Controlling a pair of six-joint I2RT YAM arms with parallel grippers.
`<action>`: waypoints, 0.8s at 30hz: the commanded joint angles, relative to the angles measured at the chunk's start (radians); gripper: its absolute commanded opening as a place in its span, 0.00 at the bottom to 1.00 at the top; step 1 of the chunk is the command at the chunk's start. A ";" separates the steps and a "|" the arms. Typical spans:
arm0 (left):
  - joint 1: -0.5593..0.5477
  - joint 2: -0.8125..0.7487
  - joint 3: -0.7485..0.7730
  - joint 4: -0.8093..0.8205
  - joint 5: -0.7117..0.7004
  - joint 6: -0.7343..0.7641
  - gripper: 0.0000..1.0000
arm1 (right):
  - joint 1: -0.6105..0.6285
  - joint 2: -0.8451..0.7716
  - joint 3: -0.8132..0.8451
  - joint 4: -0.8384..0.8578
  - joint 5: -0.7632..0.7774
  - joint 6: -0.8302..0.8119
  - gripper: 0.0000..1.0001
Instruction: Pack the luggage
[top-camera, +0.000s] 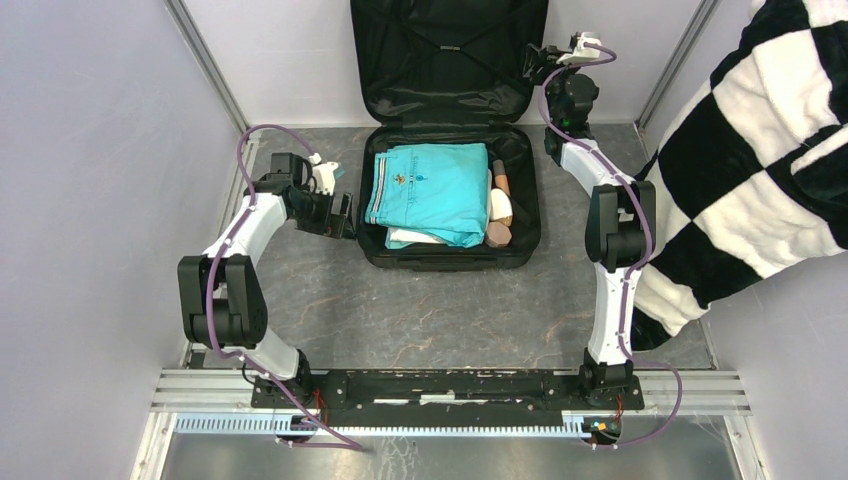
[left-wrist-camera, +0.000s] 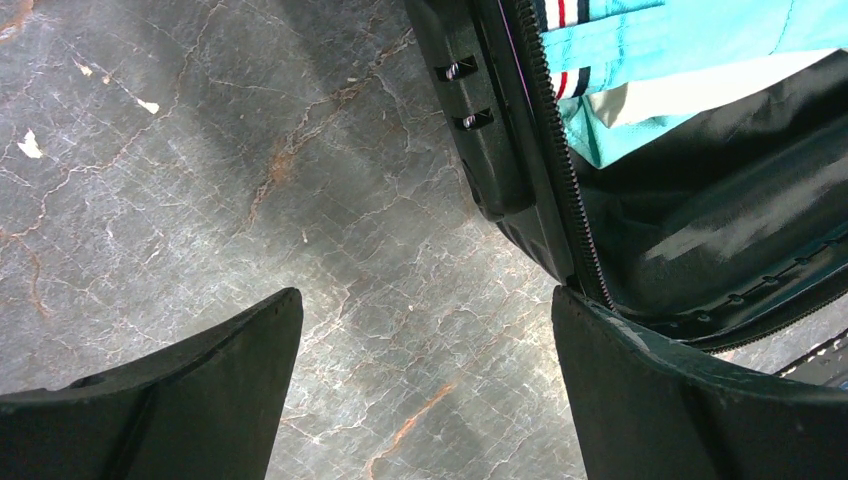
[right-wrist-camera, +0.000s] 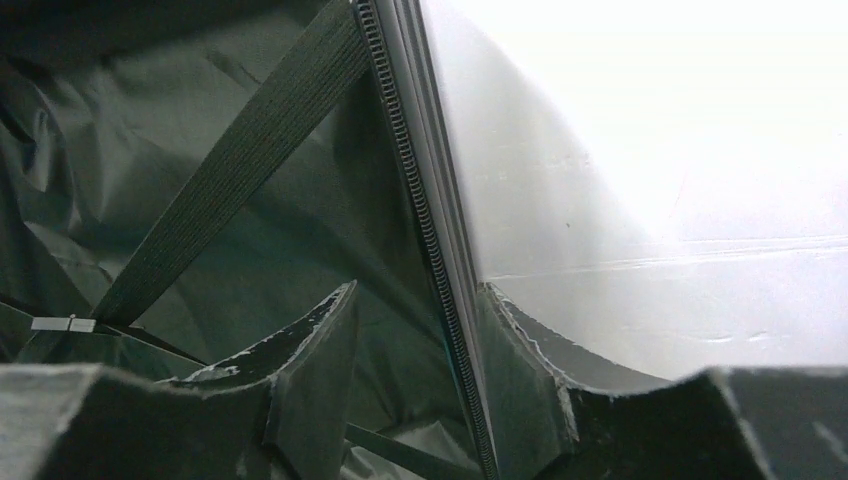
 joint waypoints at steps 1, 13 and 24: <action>-0.003 -0.046 0.032 0.009 0.046 0.002 1.00 | -0.002 0.011 0.024 0.036 -0.004 -0.035 0.54; -0.003 -0.039 0.058 -0.008 0.021 -0.004 1.00 | -0.001 0.109 0.089 0.160 0.004 -0.057 0.00; -0.002 -0.039 0.045 0.018 -0.008 -0.034 1.00 | 0.002 -0.076 -0.202 0.400 -0.094 -0.022 0.00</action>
